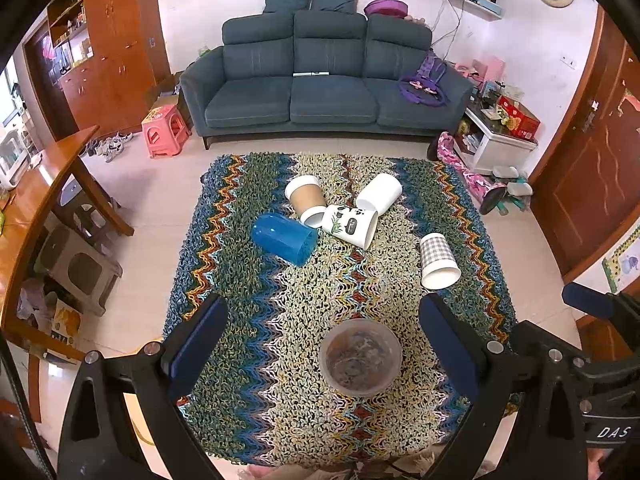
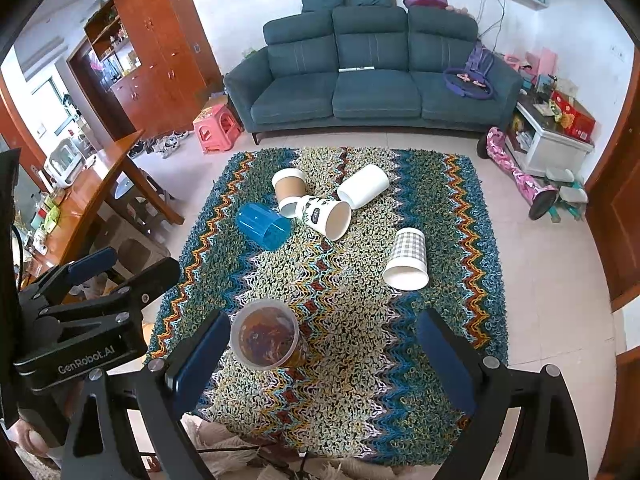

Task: Flip cup upright

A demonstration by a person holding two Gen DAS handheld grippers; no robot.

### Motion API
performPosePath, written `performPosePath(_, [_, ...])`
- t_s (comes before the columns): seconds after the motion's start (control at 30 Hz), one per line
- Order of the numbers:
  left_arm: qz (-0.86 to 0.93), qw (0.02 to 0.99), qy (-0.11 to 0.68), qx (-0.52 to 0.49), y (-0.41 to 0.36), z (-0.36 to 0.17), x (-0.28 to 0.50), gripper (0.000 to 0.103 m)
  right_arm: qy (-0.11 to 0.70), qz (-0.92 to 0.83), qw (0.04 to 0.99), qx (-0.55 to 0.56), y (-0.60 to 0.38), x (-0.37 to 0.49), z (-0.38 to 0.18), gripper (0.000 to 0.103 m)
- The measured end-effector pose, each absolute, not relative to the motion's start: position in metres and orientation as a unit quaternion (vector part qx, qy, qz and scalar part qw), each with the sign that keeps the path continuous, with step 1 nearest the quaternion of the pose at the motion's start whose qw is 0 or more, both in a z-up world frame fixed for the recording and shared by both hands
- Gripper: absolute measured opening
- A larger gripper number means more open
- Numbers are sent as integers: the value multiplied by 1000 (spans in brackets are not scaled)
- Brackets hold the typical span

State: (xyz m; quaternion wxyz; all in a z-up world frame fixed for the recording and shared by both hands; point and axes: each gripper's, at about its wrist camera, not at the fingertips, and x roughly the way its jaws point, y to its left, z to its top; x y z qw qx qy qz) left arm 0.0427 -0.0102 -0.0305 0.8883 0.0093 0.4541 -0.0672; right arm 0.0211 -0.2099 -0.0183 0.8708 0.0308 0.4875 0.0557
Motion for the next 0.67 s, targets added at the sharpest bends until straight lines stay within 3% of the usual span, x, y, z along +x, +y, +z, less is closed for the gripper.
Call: performPosePath(0.67, [-67,888,454,17,-13,-29,41,97,485,43,873,32,-213,19,-15,95])
